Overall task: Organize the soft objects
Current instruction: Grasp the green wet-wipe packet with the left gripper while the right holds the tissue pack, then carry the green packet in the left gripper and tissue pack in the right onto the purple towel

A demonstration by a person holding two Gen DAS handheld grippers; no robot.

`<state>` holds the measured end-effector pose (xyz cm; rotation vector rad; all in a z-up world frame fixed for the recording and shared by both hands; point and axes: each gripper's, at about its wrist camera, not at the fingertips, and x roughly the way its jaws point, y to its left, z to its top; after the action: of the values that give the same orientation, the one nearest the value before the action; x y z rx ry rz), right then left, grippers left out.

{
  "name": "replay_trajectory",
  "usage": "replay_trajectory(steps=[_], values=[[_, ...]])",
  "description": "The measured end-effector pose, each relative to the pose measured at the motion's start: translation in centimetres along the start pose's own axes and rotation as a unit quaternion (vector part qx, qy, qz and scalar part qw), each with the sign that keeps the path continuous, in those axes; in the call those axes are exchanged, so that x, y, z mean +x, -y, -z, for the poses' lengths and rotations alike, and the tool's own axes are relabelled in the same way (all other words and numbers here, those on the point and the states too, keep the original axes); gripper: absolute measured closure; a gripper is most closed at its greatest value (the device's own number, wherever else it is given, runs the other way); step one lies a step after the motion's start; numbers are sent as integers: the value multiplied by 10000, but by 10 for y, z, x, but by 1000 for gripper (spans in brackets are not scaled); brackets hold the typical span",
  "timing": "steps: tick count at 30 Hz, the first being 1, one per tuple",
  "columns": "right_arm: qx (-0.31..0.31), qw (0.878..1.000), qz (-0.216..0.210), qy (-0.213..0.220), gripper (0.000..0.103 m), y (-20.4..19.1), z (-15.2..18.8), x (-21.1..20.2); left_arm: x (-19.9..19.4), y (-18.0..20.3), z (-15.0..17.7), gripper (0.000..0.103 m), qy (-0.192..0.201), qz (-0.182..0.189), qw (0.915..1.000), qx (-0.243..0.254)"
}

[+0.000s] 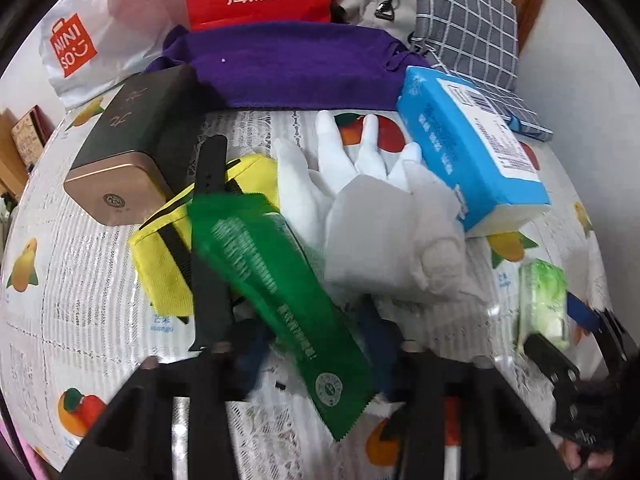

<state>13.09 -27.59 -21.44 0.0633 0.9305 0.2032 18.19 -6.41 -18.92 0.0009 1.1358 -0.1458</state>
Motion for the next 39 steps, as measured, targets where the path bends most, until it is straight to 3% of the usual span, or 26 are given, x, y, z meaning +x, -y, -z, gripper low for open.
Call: replay_trajectory(steps=[3,5,9,20,39], values=[[24,10000,69,43,19,-2,-1,6,-9,-7,1,77,64,-7,10000,44],[60,9998,200,-38,28,-3,-1,12,-13,-14,3,81,86,84,9999,-17],[-75,9992,405,0,35,-8,1,10,-15,-31,7,91,141,202,9996,-136],[-8,9993,333,174,37,-17,-4,-13,-34,-57,16,92,450,493,9974,-280],[-68,9988,296,394,37,-45,-45,-45,-69,-89,-3,92,907,481,9937,-457]])
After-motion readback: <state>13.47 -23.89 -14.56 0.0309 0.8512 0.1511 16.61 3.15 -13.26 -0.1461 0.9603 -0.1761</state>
